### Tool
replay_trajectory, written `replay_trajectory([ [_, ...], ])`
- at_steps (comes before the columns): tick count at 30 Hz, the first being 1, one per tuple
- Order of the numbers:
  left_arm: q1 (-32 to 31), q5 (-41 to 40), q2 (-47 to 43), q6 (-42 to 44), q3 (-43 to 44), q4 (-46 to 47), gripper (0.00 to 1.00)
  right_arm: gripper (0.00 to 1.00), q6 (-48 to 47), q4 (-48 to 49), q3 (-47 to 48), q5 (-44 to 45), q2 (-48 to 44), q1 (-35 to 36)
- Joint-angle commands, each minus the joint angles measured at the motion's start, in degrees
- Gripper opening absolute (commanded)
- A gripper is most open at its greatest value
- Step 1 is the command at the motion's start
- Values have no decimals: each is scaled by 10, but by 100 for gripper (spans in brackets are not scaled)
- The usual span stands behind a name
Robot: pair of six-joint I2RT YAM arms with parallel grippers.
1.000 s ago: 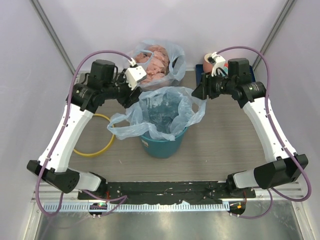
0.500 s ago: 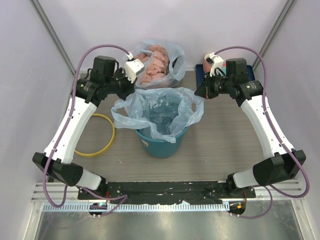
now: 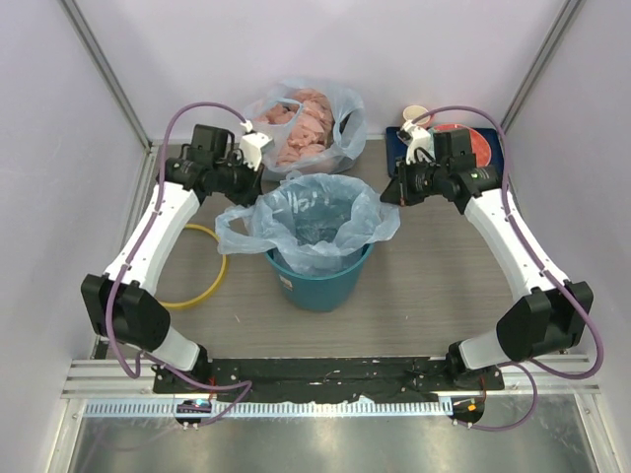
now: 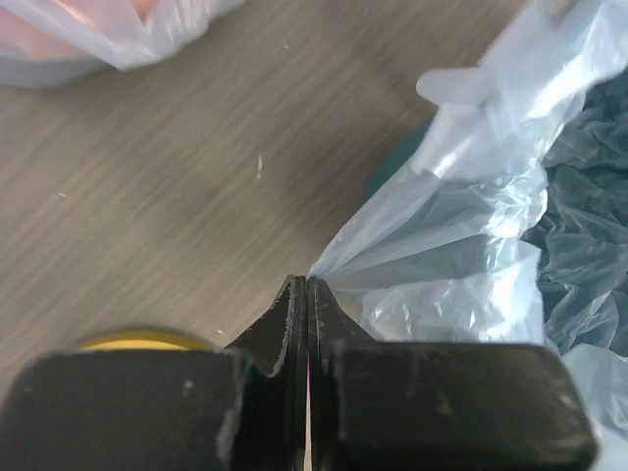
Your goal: Put the trash bags into the trash bin
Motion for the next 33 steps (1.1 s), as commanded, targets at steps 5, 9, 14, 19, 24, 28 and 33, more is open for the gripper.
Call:
replay_trajectory([
  [5,30,40,-22,-33,-48,14,0,1,-5,5,-32,0,-27,-3],
  [9,45,41,-42,-34,-19,-18,23,17,-3,-24,-5,-1,-37,-4],
  [14,99,71,-80,-28,80,-60,66,52,21,-51,76,0,-45,-19],
  [19,107,153,-123,53,164,-156,73,68,27,-91,128,2,-65,-47],
  [24,86,277,-157,95,170,-241,76,73,59,-152,138,-17,-93,-56],
  [28,9,261,-182,72,113,-237,89,76,93,-184,100,-38,-117,-58],
  [33,-109,173,-194,35,55,-199,93,79,106,-191,51,-58,-138,-57],
])
